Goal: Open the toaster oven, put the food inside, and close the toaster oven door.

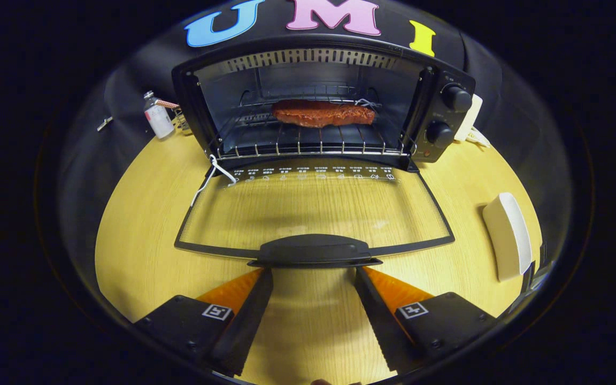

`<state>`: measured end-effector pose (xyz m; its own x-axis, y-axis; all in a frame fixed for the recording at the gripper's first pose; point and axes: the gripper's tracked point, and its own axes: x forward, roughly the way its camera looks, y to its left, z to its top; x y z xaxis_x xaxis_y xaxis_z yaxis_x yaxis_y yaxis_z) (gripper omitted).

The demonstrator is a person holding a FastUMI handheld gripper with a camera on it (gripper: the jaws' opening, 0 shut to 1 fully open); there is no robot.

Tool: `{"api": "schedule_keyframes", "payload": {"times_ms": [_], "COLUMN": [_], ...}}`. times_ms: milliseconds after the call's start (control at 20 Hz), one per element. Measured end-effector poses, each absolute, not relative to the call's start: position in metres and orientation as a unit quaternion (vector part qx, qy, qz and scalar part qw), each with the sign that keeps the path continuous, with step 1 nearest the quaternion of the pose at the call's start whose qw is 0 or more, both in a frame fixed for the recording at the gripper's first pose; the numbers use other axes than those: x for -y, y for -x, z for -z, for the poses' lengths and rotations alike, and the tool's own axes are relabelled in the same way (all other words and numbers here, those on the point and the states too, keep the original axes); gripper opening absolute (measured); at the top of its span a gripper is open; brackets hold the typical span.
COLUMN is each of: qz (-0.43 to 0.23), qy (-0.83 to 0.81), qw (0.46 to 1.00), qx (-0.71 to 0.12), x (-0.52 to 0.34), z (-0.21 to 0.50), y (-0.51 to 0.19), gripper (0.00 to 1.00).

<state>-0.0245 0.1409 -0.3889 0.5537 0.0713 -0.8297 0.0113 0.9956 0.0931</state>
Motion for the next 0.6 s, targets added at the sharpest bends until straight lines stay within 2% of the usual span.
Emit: {"api": "schedule_keyframes", "payload": {"times_ms": [600], "qz": [-0.019], "qy": [-0.063], "qw": [0.909], "qx": [-0.411], "x": [-0.135], "z": [0.325], "y": [0.012], "gripper": [0.96]}}
